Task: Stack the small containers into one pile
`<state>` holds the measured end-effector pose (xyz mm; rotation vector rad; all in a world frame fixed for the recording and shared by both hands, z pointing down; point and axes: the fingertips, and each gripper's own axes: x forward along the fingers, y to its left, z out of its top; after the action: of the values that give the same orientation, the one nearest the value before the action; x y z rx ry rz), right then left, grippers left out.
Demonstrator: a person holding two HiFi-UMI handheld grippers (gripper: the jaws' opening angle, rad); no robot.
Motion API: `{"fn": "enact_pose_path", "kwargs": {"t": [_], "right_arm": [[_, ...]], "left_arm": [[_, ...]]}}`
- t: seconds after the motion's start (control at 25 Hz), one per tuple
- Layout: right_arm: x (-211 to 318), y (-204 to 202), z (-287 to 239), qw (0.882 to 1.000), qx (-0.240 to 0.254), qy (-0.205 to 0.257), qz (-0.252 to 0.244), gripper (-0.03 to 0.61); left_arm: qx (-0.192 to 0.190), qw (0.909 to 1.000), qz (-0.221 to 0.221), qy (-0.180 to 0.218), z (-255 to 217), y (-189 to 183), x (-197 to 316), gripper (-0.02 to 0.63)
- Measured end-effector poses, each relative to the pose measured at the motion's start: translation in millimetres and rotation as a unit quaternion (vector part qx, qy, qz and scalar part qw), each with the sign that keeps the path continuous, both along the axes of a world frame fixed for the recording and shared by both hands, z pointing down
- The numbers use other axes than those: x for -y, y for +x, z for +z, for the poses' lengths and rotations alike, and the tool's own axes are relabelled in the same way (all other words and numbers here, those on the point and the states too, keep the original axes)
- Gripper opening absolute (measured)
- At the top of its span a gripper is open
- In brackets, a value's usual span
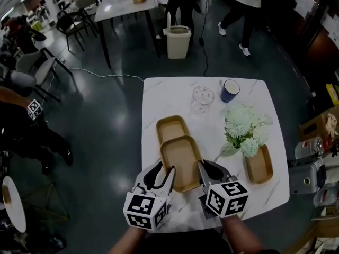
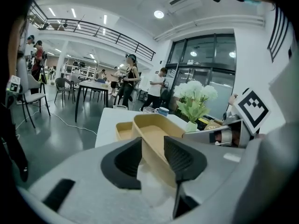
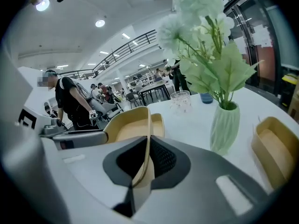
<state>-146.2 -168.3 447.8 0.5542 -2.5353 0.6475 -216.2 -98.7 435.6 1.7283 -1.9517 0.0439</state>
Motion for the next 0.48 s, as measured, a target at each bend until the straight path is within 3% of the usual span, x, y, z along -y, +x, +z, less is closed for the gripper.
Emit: {"fn": "enact_pose_path", "kwargs": {"t": [0.48], "right_arm": [[33,-62,-6,0.999,-0.013,0.019,0.034,0.015]], "left_arm": [[-0.01,0.9996,0.023,0.013,-2,-66,36,0.14]]}}
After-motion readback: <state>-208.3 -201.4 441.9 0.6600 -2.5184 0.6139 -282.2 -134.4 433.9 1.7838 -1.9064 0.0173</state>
